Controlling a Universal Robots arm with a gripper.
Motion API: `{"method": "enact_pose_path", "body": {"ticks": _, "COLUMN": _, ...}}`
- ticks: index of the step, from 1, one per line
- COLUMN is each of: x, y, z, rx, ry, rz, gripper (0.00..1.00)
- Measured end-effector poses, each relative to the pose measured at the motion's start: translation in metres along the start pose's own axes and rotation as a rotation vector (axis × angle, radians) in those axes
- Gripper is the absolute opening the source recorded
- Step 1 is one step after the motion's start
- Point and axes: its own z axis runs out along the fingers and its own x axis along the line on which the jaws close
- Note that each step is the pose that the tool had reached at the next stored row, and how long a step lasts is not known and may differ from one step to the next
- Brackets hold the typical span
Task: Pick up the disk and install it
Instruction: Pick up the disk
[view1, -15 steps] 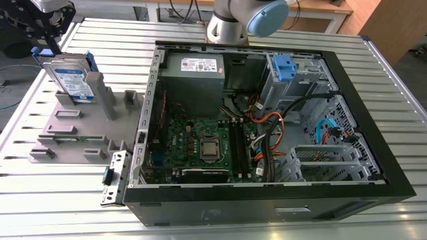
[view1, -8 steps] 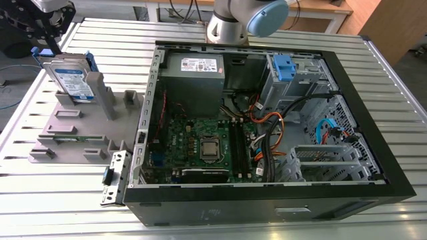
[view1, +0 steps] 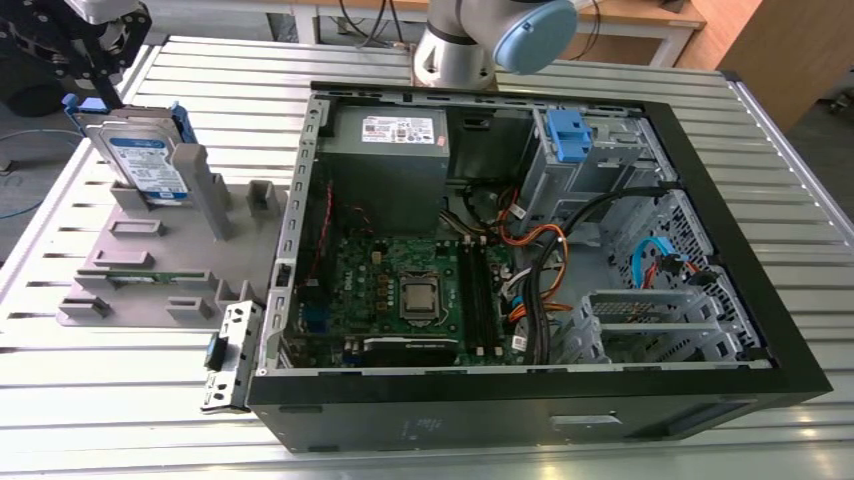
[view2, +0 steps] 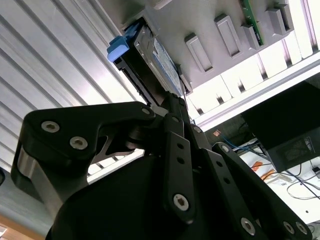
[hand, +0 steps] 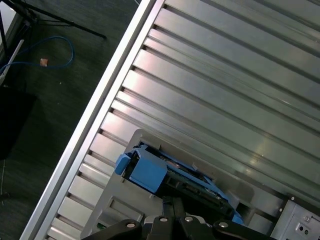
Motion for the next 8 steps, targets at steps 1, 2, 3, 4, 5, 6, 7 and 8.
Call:
{"method": "enact_pose_path", "body": {"ticks": 1, "x": 0.0000, "y": 0.0000, "z": 0.0000, "rx": 0.0000, "ry": 0.0000, "rz": 0.000, "gripper": 0.11}}
{"method": "enact_pose_path", "body": {"ticks": 2, "x": 0.0000, "y": 0.0000, "z": 0.0000, "rx": 0.0000, "ry": 0.0000, "rz": 0.000, "gripper": 0.11}}
{"method": "enact_pose_path", "body": {"ticks": 3, "x": 0.0000, "y": 0.0000, "z": 0.0000, "rx": 0.0000, "ry": 0.0000, "rz": 0.000, "gripper": 0.11}}
{"method": "enact_pose_path", "body": {"ticks": 4, "x": 0.0000, "y": 0.0000, "z": 0.0000, "rx": 0.0000, "ry": 0.0000, "rz": 0.000, "gripper": 0.11}}
{"method": "enact_pose_path", "body": {"ticks": 5, "x": 0.0000, "y": 0.0000, "z": 0.0000, "rx": 0.0000, "ry": 0.0000, "rz": 0.000, "gripper": 0.11}}
{"method": "enact_pose_path", "body": {"ticks": 6, "x": 0.0000, "y": 0.0000, "z": 0.0000, "rx": 0.0000, "ry": 0.0000, "rz": 0.000, "gripper": 0.11}}
{"method": "enact_pose_path", "body": {"ticks": 7, "x": 0.0000, "y": 0.0000, "z": 0.0000, "rx": 0.0000, "ry": 0.0000, "rz": 0.000, "gripper": 0.11}}
{"method": "enact_pose_path", "body": {"ticks": 8, "x": 0.0000, "y": 0.0000, "z": 0.0000, "rx": 0.0000, "ry": 0.0000, "rz": 0.000, "gripper": 0.11}}
